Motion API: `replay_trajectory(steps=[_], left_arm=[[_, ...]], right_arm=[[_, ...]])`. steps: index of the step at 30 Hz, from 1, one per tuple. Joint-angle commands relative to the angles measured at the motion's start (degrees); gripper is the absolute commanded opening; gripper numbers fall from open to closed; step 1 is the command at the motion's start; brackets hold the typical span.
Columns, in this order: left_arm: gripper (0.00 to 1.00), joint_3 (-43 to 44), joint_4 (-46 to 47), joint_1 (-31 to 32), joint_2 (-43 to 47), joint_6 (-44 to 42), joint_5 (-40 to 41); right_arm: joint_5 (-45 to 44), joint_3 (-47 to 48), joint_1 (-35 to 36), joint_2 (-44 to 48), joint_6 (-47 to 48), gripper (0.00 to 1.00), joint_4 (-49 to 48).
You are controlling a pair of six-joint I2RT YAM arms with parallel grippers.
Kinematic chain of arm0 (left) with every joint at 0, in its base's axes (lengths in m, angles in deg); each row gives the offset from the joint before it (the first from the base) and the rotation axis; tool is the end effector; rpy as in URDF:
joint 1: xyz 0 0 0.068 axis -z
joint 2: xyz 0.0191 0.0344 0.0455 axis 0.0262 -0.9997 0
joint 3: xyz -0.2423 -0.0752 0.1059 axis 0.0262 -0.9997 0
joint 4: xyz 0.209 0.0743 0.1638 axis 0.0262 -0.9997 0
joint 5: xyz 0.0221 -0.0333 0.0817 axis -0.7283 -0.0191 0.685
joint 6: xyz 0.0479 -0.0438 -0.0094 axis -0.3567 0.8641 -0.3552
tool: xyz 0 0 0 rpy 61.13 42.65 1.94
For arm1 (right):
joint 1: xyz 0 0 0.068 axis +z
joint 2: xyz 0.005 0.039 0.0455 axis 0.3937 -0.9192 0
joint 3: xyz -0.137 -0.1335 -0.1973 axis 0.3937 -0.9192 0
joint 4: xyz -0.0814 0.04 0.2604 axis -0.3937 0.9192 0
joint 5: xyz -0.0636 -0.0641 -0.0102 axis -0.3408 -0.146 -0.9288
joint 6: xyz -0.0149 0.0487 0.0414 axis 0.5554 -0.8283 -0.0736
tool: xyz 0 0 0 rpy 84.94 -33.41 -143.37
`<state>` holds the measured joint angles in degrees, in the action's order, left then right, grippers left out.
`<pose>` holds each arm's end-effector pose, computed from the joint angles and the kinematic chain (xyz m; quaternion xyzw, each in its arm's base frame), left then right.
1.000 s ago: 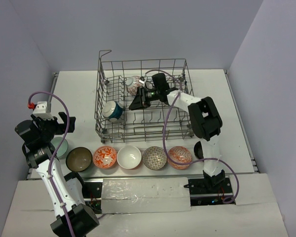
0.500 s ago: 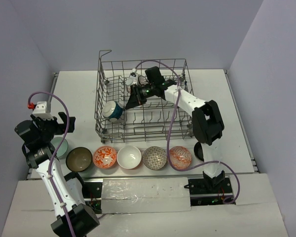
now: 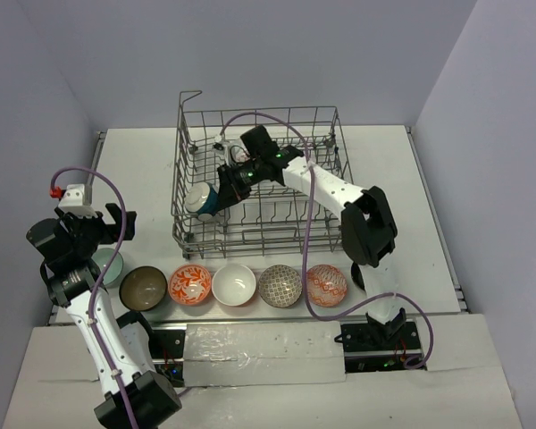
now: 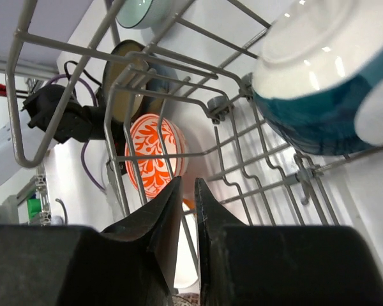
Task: Load the bowls into the dish rack
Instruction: Turn the bowl upside down over the dish rack.
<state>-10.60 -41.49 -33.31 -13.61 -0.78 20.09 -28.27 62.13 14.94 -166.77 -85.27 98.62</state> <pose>0.1622 0.0718 0.3001 -0.0252 0.7888 -0.0997 0.6059 0.3617 0.3345 0.2621 -0.3782 0.7635 0.4960 0.1674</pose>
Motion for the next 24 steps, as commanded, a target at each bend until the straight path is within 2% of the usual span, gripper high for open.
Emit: replay_trajectory(steps=[1,13,24], left_arm=[[0.99,0.1,1.0,-0.3,0.7,-1.0,-0.8],[0.99,0.1,1.2,-0.3,0.8,-1.0,-0.6],[0.99,0.0,1.2,-0.3,0.9,-1.1,-0.5]], right_arm=[[-0.5,4.1,1.6,-1.9,1.6,0.22,1.4],[-0.7,8.6,4.8,-8.3,1.3,0.24,1.8],[-2.9,12.4,5.7,-11.6,1.8,0.32,2.0]])
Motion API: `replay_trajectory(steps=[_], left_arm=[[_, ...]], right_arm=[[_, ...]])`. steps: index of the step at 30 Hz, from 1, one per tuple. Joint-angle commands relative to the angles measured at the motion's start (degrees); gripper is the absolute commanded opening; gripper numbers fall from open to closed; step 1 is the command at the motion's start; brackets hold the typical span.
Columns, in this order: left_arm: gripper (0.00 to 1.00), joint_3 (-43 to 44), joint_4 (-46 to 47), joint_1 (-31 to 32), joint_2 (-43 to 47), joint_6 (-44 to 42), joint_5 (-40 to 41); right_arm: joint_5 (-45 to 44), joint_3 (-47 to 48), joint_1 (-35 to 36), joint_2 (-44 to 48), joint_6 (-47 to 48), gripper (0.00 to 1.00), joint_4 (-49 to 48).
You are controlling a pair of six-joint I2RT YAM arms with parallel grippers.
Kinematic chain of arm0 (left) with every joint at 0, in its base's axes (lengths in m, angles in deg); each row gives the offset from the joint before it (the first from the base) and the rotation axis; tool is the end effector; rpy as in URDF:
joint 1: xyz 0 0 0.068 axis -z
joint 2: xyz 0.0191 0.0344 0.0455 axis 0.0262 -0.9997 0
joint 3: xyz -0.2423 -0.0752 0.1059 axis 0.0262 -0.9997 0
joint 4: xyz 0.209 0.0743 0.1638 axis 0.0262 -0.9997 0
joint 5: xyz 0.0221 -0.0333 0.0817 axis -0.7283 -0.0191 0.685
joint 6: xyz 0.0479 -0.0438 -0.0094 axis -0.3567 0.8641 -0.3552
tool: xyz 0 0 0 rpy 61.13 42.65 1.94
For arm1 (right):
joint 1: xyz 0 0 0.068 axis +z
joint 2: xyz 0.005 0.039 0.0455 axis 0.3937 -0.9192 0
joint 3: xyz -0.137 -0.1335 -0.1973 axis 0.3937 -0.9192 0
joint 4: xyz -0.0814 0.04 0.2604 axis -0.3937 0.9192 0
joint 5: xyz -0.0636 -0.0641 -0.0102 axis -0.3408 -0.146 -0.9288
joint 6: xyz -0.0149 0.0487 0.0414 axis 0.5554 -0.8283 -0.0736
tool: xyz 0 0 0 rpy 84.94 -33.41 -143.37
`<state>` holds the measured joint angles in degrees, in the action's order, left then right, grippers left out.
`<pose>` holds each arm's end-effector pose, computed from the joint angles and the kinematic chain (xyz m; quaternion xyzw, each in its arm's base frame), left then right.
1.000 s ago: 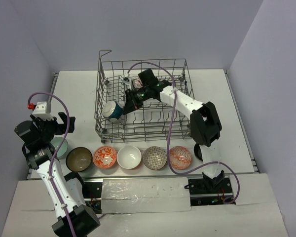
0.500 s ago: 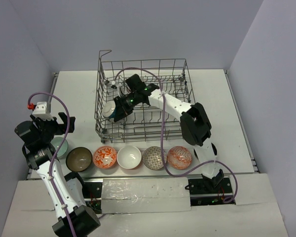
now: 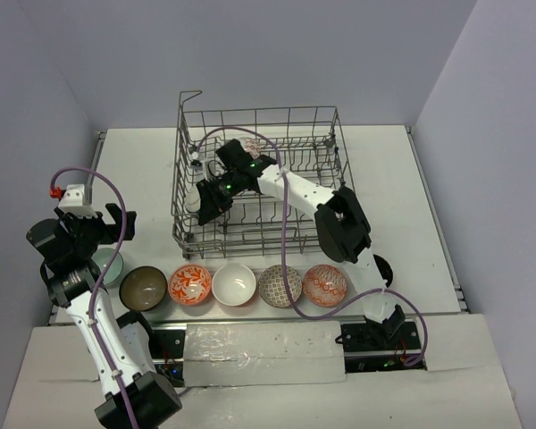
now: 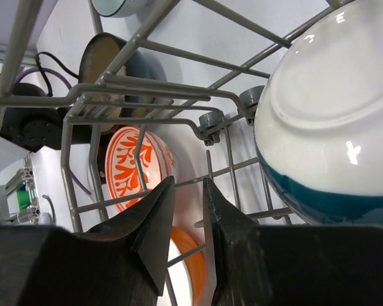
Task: Load the bowls into the dish rack
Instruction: Turn the bowl upside down over the dish rack, then move the bowl to the dish rack.
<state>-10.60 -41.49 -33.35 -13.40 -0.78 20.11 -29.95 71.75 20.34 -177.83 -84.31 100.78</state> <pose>0.1616 0.0715 0.3007 -0.0248 0.7880 -0.0985 0.6072 0.3568 0.3924 0.2209 -0.4089 0.7622 0.4850 0.1292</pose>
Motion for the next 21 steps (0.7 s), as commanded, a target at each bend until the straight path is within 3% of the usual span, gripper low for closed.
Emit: replay_trajectory(steps=[1,21], left_arm=[[0.99,0.0,1.2,-0.4,0.6,-1.1,-0.5],[0.99,0.0,1.2,-0.3,0.2,-1.1,-0.3]], right_arm=[[-1.5,2.8,0.3,-0.6,0.9,0.33,-0.3],[-8.1,7.3,0.2,-4.0,1.4,0.45,-2.4]])
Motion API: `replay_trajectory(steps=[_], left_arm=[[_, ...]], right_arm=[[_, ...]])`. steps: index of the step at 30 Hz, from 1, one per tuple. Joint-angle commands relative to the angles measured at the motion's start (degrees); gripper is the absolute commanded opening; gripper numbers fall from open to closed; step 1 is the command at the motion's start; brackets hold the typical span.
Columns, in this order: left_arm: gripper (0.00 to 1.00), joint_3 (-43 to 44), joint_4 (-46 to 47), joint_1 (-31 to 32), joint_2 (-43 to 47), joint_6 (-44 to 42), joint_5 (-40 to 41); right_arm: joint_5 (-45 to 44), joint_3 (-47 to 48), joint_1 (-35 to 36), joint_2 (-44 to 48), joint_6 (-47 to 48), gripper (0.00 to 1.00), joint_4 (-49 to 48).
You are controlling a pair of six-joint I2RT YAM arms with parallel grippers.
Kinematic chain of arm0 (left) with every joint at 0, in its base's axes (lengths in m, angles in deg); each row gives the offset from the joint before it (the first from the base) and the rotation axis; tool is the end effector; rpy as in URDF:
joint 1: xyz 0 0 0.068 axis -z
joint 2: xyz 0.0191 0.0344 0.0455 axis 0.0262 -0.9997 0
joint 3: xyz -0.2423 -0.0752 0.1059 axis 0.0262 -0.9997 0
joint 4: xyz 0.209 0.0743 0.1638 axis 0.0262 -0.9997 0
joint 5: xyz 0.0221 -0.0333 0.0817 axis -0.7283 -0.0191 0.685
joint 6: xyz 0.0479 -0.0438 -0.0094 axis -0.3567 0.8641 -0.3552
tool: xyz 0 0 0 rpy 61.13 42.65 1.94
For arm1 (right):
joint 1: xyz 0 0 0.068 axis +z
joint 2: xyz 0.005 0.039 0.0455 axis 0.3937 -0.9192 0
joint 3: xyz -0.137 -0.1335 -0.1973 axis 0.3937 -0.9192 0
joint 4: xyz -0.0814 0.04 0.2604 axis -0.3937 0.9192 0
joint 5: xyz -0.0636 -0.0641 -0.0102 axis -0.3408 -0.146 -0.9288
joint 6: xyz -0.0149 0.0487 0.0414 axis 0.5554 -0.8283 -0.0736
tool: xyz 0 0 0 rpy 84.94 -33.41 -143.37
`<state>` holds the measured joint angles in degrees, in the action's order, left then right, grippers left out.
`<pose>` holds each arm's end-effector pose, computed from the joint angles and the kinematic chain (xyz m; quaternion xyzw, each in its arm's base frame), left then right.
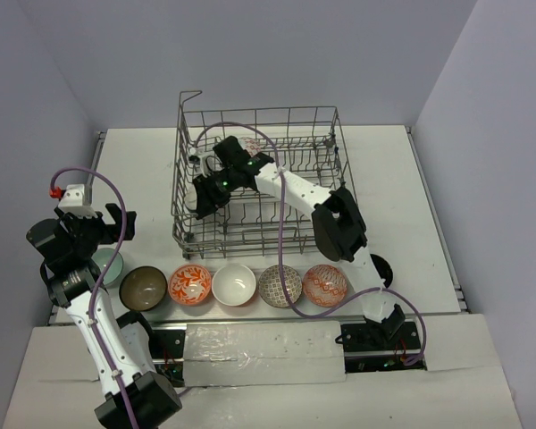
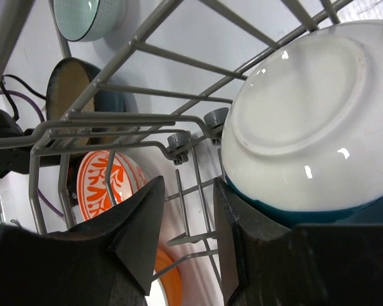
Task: Load the bowls into the dish rack
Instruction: Move the bowl to the dish rack.
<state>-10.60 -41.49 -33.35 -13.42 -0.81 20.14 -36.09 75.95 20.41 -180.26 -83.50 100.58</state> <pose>0.1616 0.0716 0.3006 -0.0248 0.7882 -0.0983 0.6071 0.3693 0.3999 0.2214 -0.4081 0.7757 0.4494 0.1728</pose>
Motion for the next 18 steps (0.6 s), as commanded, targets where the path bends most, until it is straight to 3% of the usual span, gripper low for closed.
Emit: replay_trajectory(steps=[1,18], left_arm=[[0.99,0.1,1.2,-0.4,0.2,-1.1,-0.4],[0.99,-0.1,1.2,-0.8,-0.3,-0.9,-0.4]], right_arm=[[-2.3,3.6,0.2,-1.7,0.6,0.45,-2.3],[-5.3,9.6,-1.9,-6.5,2.4,0.49,-0.6]])
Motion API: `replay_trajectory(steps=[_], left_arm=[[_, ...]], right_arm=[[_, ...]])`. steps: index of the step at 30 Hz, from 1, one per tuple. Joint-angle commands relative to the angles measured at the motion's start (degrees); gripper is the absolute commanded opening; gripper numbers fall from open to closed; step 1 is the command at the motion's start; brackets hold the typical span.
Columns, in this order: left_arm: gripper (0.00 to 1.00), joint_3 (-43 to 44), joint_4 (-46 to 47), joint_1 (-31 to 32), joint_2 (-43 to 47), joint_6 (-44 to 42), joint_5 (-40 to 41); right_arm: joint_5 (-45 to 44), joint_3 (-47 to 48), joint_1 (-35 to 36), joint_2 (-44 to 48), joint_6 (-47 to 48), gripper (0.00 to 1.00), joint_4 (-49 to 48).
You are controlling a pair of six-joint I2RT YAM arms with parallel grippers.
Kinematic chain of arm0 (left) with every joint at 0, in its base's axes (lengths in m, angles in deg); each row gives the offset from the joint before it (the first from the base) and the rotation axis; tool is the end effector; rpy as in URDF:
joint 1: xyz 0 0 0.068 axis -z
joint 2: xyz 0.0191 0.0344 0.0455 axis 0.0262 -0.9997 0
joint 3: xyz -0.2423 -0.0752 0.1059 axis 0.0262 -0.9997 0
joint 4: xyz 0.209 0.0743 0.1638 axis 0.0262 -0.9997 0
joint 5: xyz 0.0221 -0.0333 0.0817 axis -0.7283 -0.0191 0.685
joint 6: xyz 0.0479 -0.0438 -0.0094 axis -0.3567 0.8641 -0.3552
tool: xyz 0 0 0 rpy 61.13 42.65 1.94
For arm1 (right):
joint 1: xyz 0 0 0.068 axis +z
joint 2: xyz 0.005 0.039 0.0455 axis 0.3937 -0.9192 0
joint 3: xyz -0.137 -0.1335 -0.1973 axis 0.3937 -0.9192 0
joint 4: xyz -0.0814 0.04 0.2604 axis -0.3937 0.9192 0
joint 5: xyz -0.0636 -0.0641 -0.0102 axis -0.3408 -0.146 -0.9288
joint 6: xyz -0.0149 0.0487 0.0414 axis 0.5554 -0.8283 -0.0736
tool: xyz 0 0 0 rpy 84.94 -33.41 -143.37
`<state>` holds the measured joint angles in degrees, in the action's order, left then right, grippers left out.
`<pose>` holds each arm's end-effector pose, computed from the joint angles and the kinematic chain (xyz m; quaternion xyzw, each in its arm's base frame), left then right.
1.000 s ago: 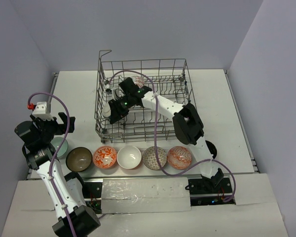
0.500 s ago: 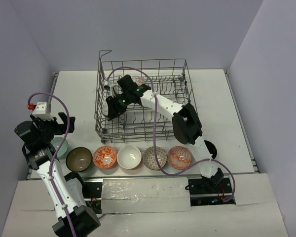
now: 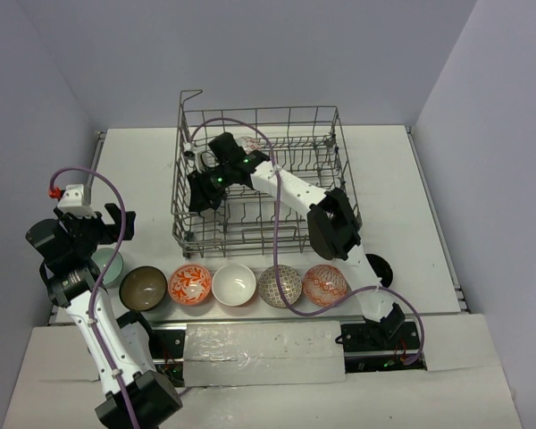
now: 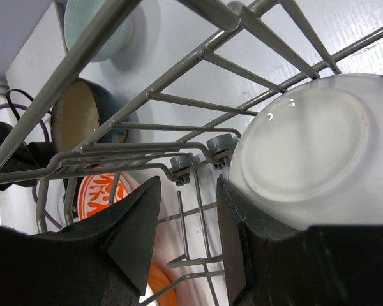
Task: Load the bowls into the dish rack
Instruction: Move the bowl to the dish rack.
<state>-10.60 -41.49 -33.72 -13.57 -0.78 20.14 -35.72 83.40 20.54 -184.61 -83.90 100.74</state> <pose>0.1616 0.0729 0.3002 -0.0281 0.7886 -0.0970 0.6065 0.3815 0.4135 0.2259 -0.4122 0.7638 0.4586 0.1907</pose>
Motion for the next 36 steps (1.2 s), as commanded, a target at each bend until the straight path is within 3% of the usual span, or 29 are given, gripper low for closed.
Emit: replay_trajectory(steps=[1,25,36], left_arm=[[0.99,-0.2,1.2,-0.5,-0.3,-0.9,-0.4],[0.99,-0.2,1.4,-1.0,-0.5,-1.0,-0.8],[0.99,-0.3,1.4,-1.1,-0.7,-0.9,-1.1]], right_arm=[[-5.9,2.0,-2.1,-1.9,3.1,0.49,-0.6],[-9.6,-10.9,-3.0,6.7,9.6,0.56,-3.6],[-1.0,-11.1,-6.5,10.4,4.3,0.55,-5.6]])
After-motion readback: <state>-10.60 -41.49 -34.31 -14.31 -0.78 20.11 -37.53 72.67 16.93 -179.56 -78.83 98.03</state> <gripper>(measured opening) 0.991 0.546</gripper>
